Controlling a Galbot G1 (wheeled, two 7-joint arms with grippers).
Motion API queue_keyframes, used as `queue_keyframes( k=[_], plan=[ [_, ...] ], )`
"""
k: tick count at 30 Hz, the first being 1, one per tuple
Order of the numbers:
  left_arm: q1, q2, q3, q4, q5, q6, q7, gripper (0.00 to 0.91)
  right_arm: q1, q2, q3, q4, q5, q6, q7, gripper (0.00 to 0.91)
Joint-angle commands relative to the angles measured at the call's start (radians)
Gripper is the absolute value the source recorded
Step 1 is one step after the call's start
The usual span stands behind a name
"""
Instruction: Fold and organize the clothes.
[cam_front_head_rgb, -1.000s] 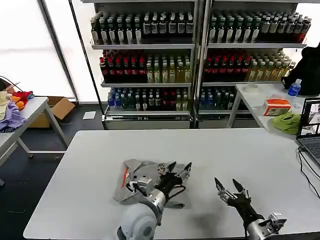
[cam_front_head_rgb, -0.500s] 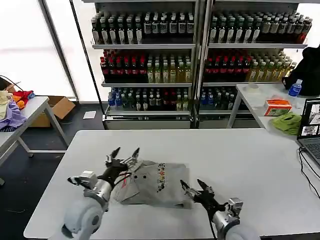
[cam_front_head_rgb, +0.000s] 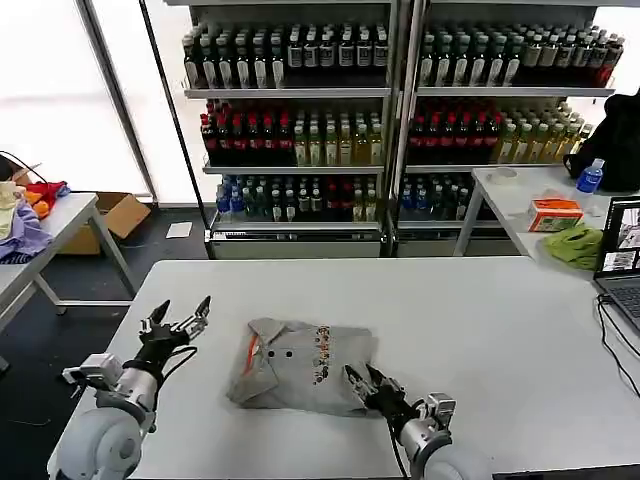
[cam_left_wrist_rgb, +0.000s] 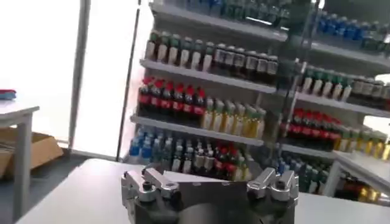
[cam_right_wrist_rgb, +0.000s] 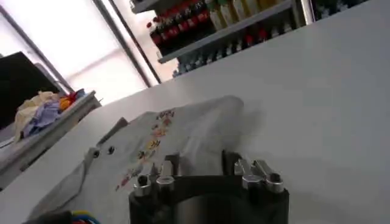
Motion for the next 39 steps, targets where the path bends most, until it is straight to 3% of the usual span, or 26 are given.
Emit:
queue_keyframes(
  k=[1, 5, 13, 20, 24, 25, 26, 33, 36, 39],
  plan=[
    [0.041, 0.004, -0.107, -0.008, -0.031, 0.003, 0.004, 0.907, 0.019, 0.000, -0.014, -0.019, 0.016, -0.003, 0.023, 0.000],
    [0.044, -0.003, -0.131, -0.003, -0.039, 0.013, -0.002, 0.907, 0.019, -0.022, 0.011, -0.011, 0.022, -0.005, 0.019, 0.000],
    [0.057, -0.004, -0.158, -0.007, -0.063, 0.017, -0.009, 0.907, 0.005, -0.151, 0.125, 0.035, -0.012, -0.019, -0.087, 0.000],
    [0.058, -0.011, -0.157, -0.015, -0.071, 0.022, -0.017, 0.907, 0.005, -0.243, 0.183, -0.004, -0.045, -0.028, -0.137, 0.000],
    [0.052, -0.017, -0.147, -0.014, -0.075, 0.033, -0.030, 0.907, 0.014, -0.243, 0.185, -0.051, -0.176, -0.016, -0.161, 0.000],
    [0.053, -0.018, -0.146, -0.017, -0.075, 0.034, -0.030, 0.907, 0.009, -0.243, 0.187, -0.057, -0.182, -0.009, -0.159, 0.322],
    [0.053, -0.018, -0.145, -0.018, -0.078, 0.035, -0.030, 0.907, 0.007, -0.242, 0.189, -0.052, -0.178, -0.008, -0.158, 0.907],
    [0.059, -0.015, -0.147, -0.021, -0.080, 0.035, -0.027, 0.907, -0.067, -0.200, 0.253, 0.052, -0.183, 0.006, -0.110, 0.907],
    [0.061, -0.014, -0.150, -0.020, -0.082, 0.033, -0.025, 0.907, -0.099, -0.189, 0.294, 0.090, -0.180, 0.048, -0.145, 0.907],
    [0.057, -0.008, -0.151, -0.022, -0.085, 0.032, -0.023, 0.907, -0.060, -0.163, 0.245, 0.099, -0.211, 0.108, -0.182, 0.907]
  ],
)
